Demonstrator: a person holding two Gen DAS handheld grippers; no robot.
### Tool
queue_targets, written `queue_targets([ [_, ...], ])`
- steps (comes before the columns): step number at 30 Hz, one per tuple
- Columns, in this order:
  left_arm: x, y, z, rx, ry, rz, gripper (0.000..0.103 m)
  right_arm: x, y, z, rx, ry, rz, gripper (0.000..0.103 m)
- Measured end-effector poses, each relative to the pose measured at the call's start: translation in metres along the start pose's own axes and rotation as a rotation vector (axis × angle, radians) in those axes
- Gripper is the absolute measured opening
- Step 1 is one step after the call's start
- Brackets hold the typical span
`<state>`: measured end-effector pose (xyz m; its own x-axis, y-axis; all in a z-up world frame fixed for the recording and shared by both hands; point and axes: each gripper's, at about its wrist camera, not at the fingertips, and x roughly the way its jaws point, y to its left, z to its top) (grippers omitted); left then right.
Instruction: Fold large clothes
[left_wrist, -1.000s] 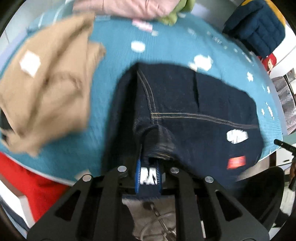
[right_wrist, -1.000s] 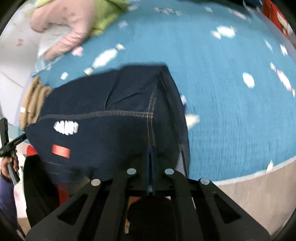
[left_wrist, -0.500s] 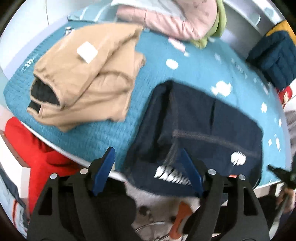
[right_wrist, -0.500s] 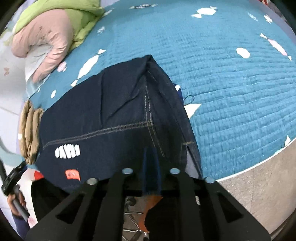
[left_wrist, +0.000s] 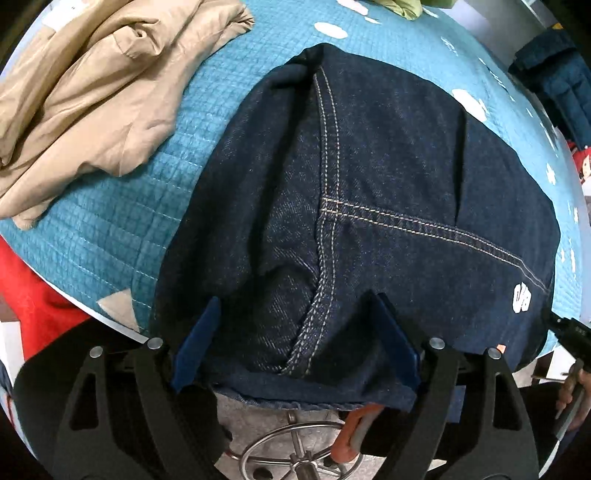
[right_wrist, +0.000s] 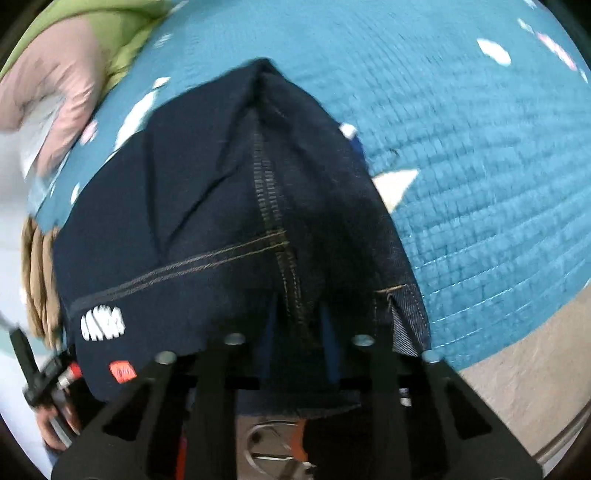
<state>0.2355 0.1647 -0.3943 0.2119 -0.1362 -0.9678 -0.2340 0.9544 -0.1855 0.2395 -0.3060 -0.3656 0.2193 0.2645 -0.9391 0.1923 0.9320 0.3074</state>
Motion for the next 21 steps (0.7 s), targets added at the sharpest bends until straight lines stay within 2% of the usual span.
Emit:
queue_targets([
  [3, -0.002, 0.003, 0.000, 0.009, 0.005, -0.009, 0.083, -0.025, -0.003, -0.006, -0.014, -0.039, 0.015, 0.015],
  [5, -0.003, 0.006, -0.001, 0.024, 0.002, -0.010, 0.083, -0.026, -0.005, -0.011, 0.007, -0.039, 0.007, 0.015],
  [9, -0.007, 0.009, -0.002, 0.001, -0.023, -0.023, 0.083, 0.003, 0.008, -0.011, 0.011, 0.029, -0.109, 0.019],
  [10, -0.010, 0.011, -0.004, -0.011, -0.031, -0.041, 0.083, 0.004, 0.010, -0.009, 0.029, 0.019, -0.129, 0.024],
  [12, -0.019, 0.016, -0.007, -0.026, -0.051, -0.083, 0.083, -0.005, 0.015, -0.009, 0.059, -0.009, -0.149, 0.027],
  [13, -0.026, 0.020, -0.010, -0.029, -0.071, -0.097, 0.083, -0.013, 0.017, -0.011, 0.077, -0.036, -0.142, 0.040],
  [14, -0.031, 0.023, -0.011, -0.033, -0.086, -0.099, 0.084, -0.025, 0.021, -0.013, 0.107, -0.079, -0.118, 0.058],
  [15, -0.038, 0.028, -0.012, -0.042, -0.105, -0.104, 0.084, -0.037, 0.027, -0.015, 0.122, -0.130, -0.100, 0.062],
  [17, -0.046, 0.038, -0.014, -0.075, -0.133, -0.108, 0.084, -0.055, 0.048, -0.016, 0.094, -0.220, -0.076, 0.062],
  [18, -0.047, 0.045, -0.015, -0.101, -0.141, -0.111, 0.084, -0.061, 0.065, -0.013, 0.051, -0.261, -0.032, 0.061],
  [19, -0.047, 0.051, -0.016, -0.122, -0.142, -0.111, 0.084, -0.061, 0.085, -0.009, -0.006, -0.282, 0.033, 0.053],
  [20, -0.046, 0.057, -0.018, -0.138, -0.136, -0.113, 0.084, -0.056, 0.107, -0.004, -0.059, -0.272, 0.084, 0.036],
  [21, -0.044, 0.063, -0.018, -0.156, -0.125, -0.110, 0.084, -0.050, 0.121, -0.001, -0.088, -0.248, 0.118, 0.025],
])
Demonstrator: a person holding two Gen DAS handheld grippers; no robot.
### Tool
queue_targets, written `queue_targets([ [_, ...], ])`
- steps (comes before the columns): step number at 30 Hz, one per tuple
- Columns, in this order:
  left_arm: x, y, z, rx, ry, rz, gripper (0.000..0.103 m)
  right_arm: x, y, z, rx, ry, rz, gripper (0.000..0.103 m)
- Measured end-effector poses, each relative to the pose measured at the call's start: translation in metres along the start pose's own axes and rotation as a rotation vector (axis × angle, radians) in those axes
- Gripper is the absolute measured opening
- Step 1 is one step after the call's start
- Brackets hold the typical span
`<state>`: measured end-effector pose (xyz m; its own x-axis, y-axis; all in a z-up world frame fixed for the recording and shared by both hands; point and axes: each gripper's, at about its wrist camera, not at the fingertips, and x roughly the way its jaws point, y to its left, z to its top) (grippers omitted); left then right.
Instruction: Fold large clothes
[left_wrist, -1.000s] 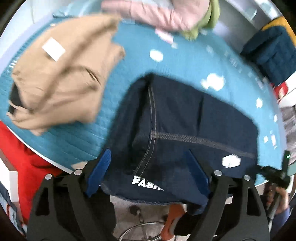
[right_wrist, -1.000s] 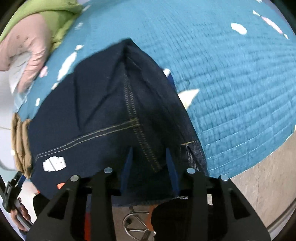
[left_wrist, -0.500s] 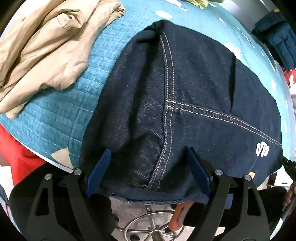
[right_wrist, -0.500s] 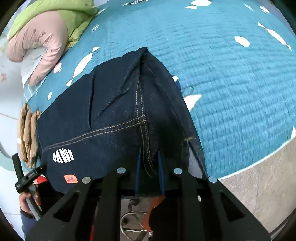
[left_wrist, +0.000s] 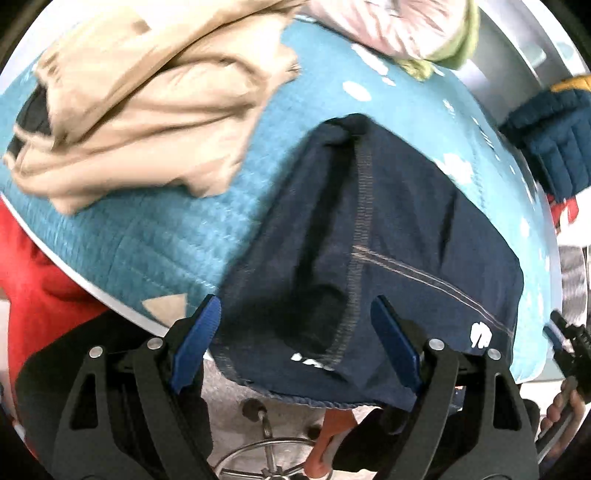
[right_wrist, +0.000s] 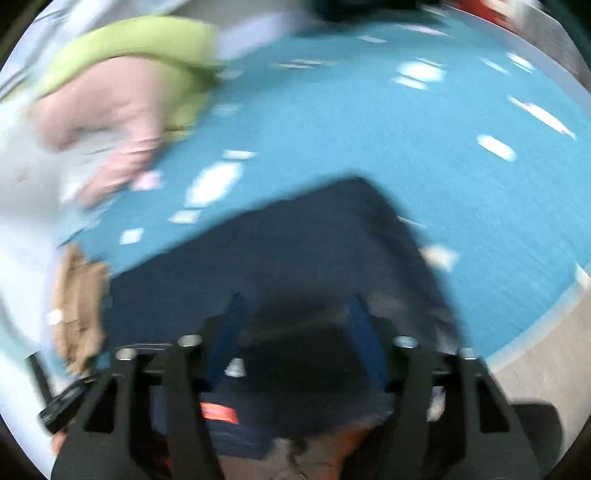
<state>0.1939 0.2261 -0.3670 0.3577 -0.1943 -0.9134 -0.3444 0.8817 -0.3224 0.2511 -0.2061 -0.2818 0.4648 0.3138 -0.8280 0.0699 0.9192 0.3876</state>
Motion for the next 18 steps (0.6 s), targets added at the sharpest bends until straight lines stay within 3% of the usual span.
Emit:
queue_targets([
  [1, 0.001, 0.003, -0.002, -0.013, 0.007, 0.005, 0.084, 0.014, 0.016, 0.004, -0.018, 0.029, 0.045, 0.010],
  [2, 0.003, 0.009, -0.003, -0.027, 0.014, 0.003, 0.084, 0.027, 0.030, 0.008, -0.032, 0.049, 0.073, 0.002],
  [7, 0.005, 0.021, -0.015, -0.057, 0.019, -0.032, 0.084, 0.087, 0.069, 0.020, -0.060, 0.131, 0.081, 0.000],
  [13, 0.009, 0.030, -0.014, -0.081, 0.007, -0.062, 0.087, 0.149, 0.053, 0.026, -0.011, 0.228, -0.008, 0.000],
  [18, 0.009, 0.046, -0.012, -0.143, 0.007, -0.089, 0.087, 0.164, 0.046, 0.023, 0.042, 0.200, -0.008, 0.000],
])
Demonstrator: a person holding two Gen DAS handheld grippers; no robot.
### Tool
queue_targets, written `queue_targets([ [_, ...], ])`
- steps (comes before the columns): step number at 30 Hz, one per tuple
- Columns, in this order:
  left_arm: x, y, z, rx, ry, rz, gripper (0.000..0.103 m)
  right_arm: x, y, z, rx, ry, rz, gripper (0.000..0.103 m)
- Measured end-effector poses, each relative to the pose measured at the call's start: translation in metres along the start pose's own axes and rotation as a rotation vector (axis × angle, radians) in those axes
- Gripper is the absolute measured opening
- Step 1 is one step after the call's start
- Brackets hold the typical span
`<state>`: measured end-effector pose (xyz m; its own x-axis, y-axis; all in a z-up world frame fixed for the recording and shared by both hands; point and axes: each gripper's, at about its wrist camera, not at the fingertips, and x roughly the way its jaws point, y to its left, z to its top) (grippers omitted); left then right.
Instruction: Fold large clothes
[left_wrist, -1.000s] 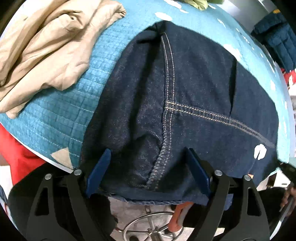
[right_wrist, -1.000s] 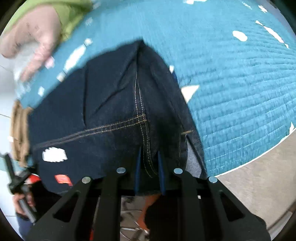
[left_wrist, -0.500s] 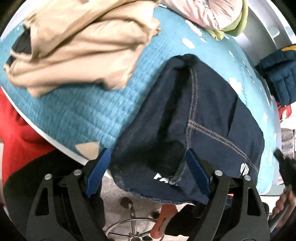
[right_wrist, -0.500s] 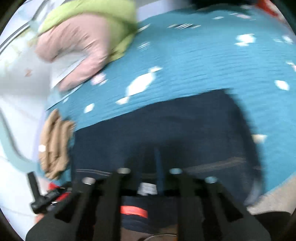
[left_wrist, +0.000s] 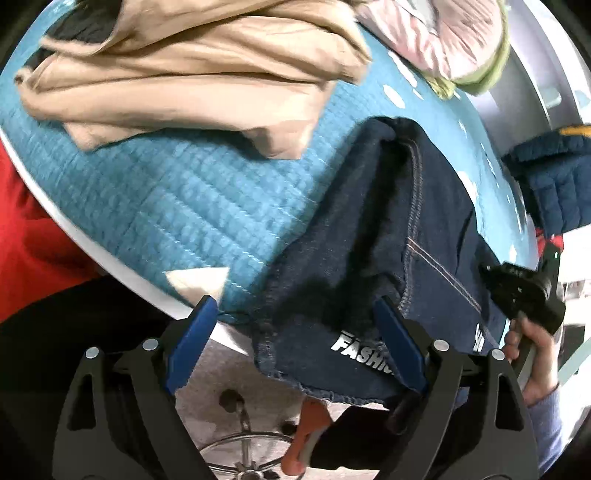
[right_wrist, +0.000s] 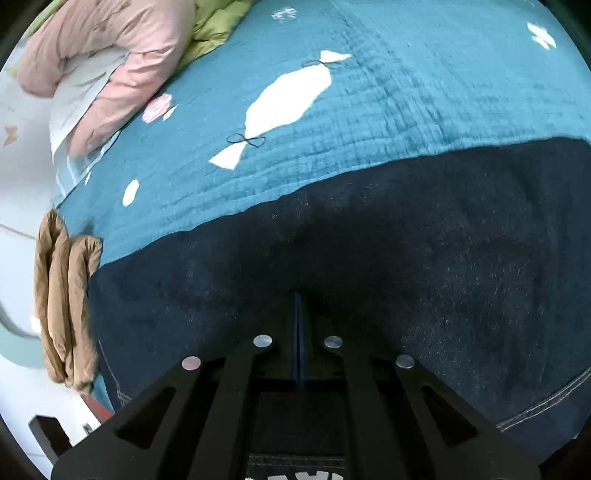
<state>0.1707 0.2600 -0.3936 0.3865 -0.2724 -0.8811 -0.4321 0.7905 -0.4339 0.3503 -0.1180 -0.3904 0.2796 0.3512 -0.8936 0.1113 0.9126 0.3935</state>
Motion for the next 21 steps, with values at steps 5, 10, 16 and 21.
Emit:
queue_targets([
  [5, 0.001, 0.006, 0.003, 0.000, -0.009, 0.041, 0.087, -0.042, -0.014, -0.038, 0.034, 0.056, 0.093, 0.000],
  [10, 0.014, 0.003, 0.005, 0.018, 0.003, 0.058, 0.092, -0.034, -0.031, -0.077, 0.071, 0.067, 0.129, 0.000],
  [16, 0.012, -0.007, 0.004, 0.058, -0.008, 0.066, 0.091, -0.036, -0.030, -0.077, 0.071, 0.058, 0.150, 0.000],
  [21, 0.003, -0.021, 0.002, 0.150, -0.051, 0.072, 0.074, -0.044, -0.025, -0.083, 0.048, 0.050, 0.153, 0.006],
])
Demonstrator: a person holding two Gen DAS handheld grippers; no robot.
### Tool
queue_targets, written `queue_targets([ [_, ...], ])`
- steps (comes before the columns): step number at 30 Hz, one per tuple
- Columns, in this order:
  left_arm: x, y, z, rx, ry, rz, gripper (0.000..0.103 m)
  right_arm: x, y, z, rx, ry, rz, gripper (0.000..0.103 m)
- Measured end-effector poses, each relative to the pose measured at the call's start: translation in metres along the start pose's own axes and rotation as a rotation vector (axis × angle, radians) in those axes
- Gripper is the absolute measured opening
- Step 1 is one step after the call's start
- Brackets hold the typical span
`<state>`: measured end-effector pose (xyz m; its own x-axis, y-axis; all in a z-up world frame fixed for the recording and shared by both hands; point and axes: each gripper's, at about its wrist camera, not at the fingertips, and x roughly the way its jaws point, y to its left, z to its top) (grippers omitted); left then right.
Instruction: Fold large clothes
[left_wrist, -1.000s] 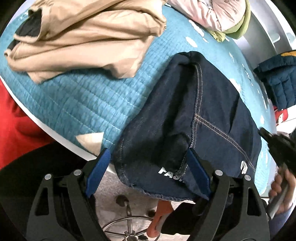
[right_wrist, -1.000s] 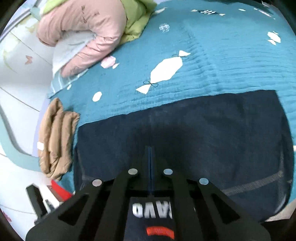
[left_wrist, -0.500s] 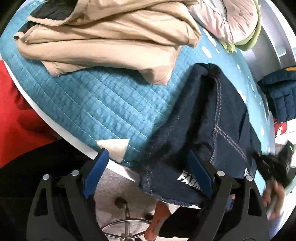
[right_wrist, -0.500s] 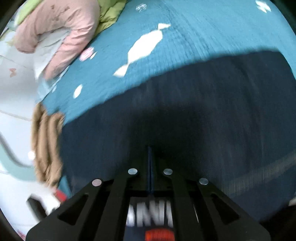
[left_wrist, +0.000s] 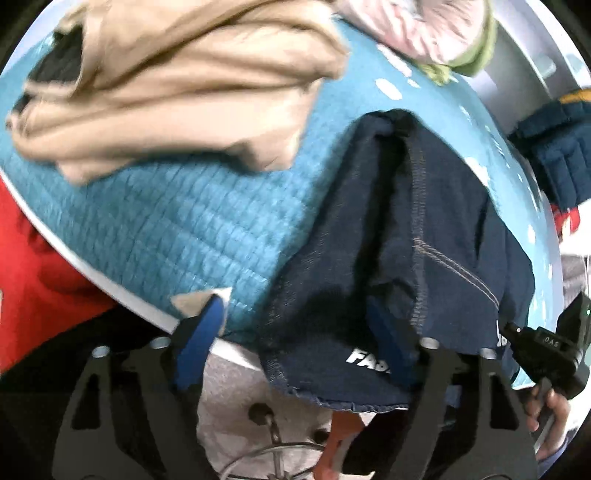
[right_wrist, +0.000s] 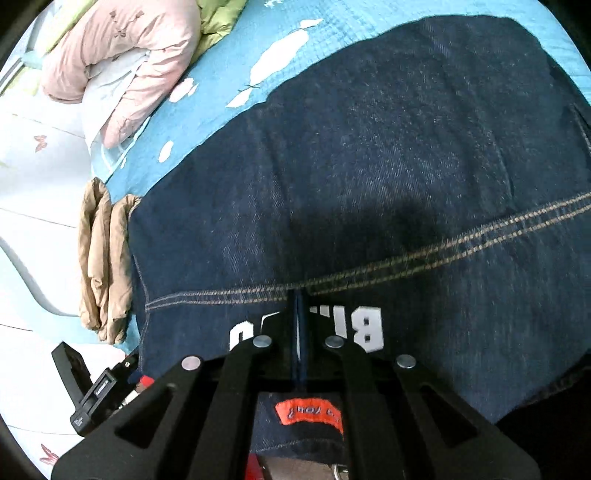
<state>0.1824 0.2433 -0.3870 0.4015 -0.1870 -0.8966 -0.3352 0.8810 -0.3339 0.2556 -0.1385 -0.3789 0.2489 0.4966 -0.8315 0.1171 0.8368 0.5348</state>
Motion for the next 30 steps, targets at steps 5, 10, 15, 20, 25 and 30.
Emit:
queue_targets([
  [5, 0.009, 0.003, 0.009, 0.019, -0.009, -0.006, 0.074, -0.001, 0.007, -0.008, -0.032, -0.002, 0.002, 0.006],
  [10, 0.016, -0.010, 0.010, 0.123, -0.006, 0.122, 0.049, -0.005, 0.006, -0.014, -0.042, 0.009, 0.012, 0.006],
  [15, 0.012, -0.018, 0.004, 0.166, 0.002, 0.136, 0.027, -0.009, 0.018, -0.027, -0.094, 0.008, 0.003, 0.006],
  [20, 0.014, -0.020, 0.002, 0.168, 0.005, 0.122, 0.015, -0.010, 0.045, -0.045, -0.222, -0.024, -0.030, 0.006],
  [25, -0.010, -0.031, 0.003, 0.175, 0.017, -0.050, 0.002, -0.010, 0.077, -0.065, -0.396, -0.092, -0.054, 0.033],
  [30, -0.030, -0.054, 0.007, 0.200, 0.020, -0.117, 0.002, -0.002, 0.101, -0.083, -0.533, -0.126, -0.033, 0.047],
])
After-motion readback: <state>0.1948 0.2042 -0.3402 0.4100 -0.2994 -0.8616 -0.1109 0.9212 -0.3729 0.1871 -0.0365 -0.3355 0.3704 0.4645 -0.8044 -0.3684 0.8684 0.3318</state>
